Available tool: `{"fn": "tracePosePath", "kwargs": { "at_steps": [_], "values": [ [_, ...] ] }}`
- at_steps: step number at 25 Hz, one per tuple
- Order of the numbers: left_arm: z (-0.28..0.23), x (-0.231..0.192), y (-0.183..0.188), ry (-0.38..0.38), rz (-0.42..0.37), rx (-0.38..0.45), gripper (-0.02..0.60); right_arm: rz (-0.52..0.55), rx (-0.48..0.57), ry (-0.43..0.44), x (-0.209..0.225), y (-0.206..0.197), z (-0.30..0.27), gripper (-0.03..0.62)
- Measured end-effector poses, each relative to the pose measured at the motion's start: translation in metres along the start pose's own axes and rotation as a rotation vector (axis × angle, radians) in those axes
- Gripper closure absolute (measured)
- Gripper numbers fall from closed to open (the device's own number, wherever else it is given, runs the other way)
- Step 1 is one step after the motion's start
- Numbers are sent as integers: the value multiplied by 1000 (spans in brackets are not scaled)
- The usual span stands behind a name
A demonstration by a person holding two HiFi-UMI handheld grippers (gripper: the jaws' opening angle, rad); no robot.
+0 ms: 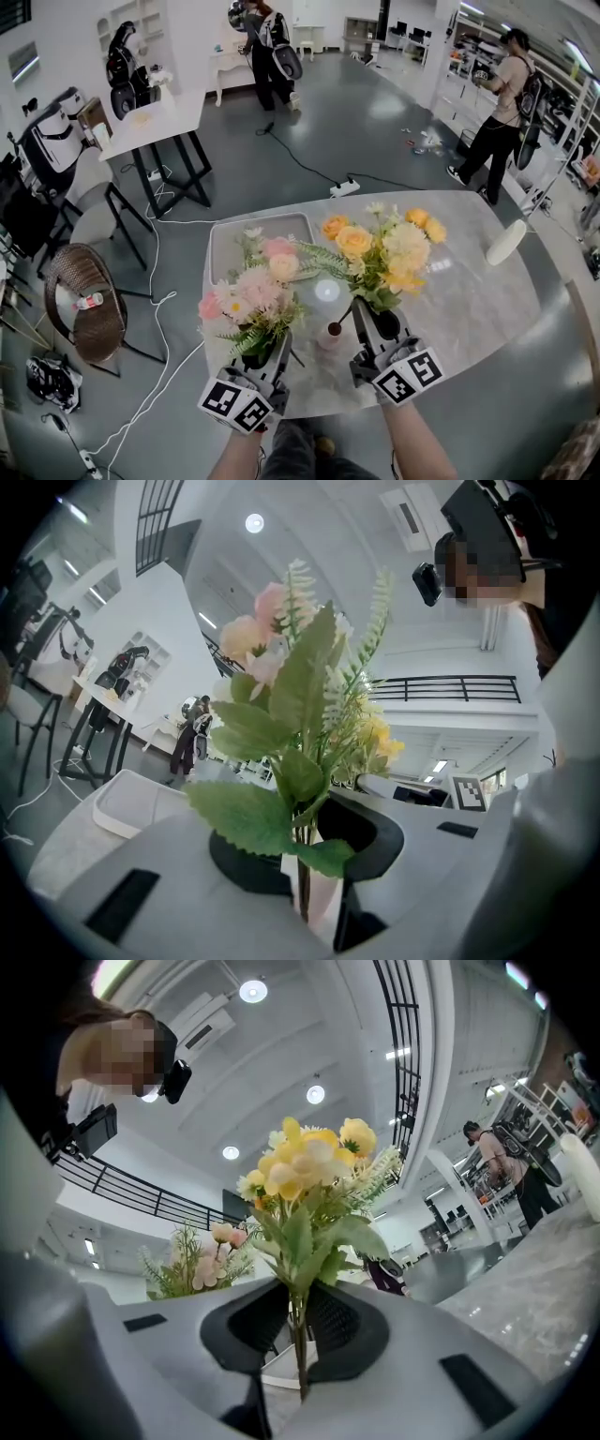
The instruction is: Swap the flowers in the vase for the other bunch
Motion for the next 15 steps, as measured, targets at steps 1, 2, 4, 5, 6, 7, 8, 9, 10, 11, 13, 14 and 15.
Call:
{"fn": "tracePosePath", "kwargs": {
  "at_steps": [1, 2, 4, 5, 6, 7, 8, 9, 10, 11, 13, 14, 15],
  "values": [
    [0, 1, 0, 4, 6, 4, 492, 2, 1, 0, 0, 3, 1, 526],
    [0, 1, 1, 8, 11, 8, 492, 4, 2, -1, 0, 6, 1, 525],
    [2, 0, 4, 13, 18, 17, 492, 9, 7, 0, -1, 11, 1, 525],
    [3, 0, 5, 14, 20, 21, 492, 11, 11, 1, -2, 13, 1, 525],
    [3, 0, 5, 16, 21, 23, 492, 12, 14, 1, -2, 15, 1, 525],
    [3, 1, 5, 16, 21, 25, 492, 13, 17, 2, -1, 18, 1, 525],
    [2, 3, 5, 16, 20, 26, 492, 14, 21, 2, 0, 21, 3, 525],
    [2, 5, 5, 16, 20, 27, 492, 14, 25, 1, 1, 24, 4, 525],
    [2, 7, 5, 15, 20, 27, 492, 14, 29, 1, 1, 26, 5, 525],
    [2, 8, 5, 15, 21, 29, 492, 14, 33, 0, 1, 29, 6, 525],
    [2, 9, 6, 14, 24, 32, 492, 17, 40, -3, 2, 33, 8, 525],
    [2, 10, 7, 14, 26, 34, 492, 19, 44, -5, 3, 36, 8, 525],
    [2, 10, 8, 14, 27, 36, 492, 22, 47, -6, 5, 39, 9, 525]
  ]
}}
Point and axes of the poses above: the fingertips, and each gripper's own axes: z backward along the fingers, x to its right, y out of its top, the point moved 1 cm from there along z, backward along the fingers, and after that the axes turned 4 degrees about z, right-handed, at the moved point
